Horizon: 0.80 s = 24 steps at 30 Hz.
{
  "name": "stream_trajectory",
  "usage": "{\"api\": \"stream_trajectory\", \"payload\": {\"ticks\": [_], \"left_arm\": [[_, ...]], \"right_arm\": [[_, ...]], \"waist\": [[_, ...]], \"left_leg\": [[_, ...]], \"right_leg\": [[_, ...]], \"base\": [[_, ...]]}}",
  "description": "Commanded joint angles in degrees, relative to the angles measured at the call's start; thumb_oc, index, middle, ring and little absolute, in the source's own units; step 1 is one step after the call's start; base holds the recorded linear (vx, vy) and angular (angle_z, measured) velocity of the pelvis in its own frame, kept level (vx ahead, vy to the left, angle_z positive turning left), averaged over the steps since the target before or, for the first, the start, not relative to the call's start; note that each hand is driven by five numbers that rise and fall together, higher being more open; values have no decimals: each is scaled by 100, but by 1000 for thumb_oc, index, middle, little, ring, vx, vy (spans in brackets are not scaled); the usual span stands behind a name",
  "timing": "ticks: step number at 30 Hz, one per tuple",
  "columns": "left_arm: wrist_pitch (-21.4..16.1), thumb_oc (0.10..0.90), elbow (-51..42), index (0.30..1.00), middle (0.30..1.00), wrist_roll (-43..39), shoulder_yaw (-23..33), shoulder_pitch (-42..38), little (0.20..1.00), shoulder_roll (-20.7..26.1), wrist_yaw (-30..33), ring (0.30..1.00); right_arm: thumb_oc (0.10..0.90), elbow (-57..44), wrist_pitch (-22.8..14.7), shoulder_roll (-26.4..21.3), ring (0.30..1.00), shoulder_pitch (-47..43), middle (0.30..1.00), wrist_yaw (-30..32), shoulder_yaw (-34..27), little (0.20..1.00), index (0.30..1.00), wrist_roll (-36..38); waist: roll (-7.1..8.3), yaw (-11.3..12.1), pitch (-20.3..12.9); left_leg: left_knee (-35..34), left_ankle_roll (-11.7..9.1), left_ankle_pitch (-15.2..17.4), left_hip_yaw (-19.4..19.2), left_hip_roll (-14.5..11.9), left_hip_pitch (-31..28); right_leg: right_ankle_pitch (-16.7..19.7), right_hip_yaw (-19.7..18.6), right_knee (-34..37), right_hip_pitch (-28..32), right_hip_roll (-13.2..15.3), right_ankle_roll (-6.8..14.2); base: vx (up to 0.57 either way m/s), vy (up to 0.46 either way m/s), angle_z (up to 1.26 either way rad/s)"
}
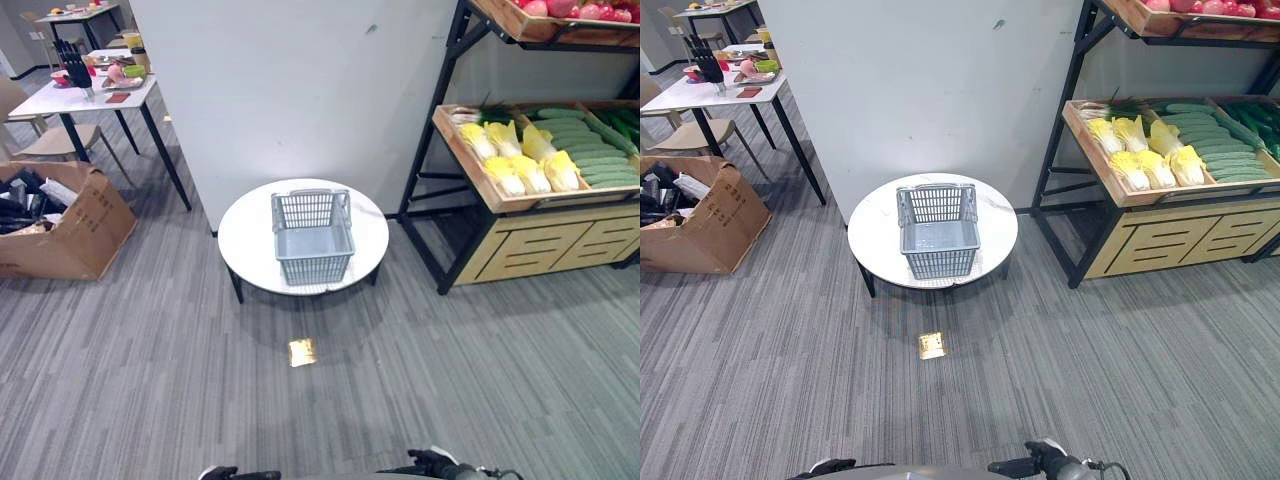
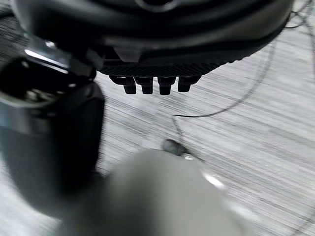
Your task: Get the vegetables into the basket
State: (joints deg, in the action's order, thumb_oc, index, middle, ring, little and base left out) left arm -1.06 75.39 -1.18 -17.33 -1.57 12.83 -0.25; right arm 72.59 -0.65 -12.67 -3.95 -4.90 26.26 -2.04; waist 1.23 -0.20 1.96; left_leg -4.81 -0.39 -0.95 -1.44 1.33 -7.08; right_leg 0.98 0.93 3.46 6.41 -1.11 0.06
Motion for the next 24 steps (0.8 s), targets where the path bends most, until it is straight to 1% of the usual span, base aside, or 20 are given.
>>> {"api": "stream_trajectory", "payload": {"ticks": [1, 9, 24], "left_arm": [[-1, 900, 369, 1000, 1000, 58, -9, -361, 1000, -74, 5, 1000], [-23, 900, 354, 1000, 1000, -75, 65, -335, 1000, -96, -24, 1000], [-25, 900, 328, 1000, 1000, -80, 12, -383, 1000, -111, -56, 1000]], "right_arm": [[900, 192, -23, -6, 1000, -212, 1000, -61, 188, 1000, 1000, -23], [900, 223, -21, -35, 1000, -208, 1000, -79, 156, 1000, 1000, 14], [900, 287, 0, -96, 1000, -232, 1000, -95, 100, 1000, 1000, 30]], "waist": [[100, -59, 166], [115, -34, 173], [116, -10, 252]], "left_leg": [[-19, -243, 143, -237, -102, -43], [-19, -238, 163, -241, -87, -74], [-19, -193, 188, -231, -33, -69]], "right_leg": [[141, 78, 154, -33, 473, 706], [138, 72, 154, 3, 489, 713], [189, 100, 154, -1, 566, 753]], "base": [[0, 0, 0], [0, 0, 0], [-1, 11, 0]]}}
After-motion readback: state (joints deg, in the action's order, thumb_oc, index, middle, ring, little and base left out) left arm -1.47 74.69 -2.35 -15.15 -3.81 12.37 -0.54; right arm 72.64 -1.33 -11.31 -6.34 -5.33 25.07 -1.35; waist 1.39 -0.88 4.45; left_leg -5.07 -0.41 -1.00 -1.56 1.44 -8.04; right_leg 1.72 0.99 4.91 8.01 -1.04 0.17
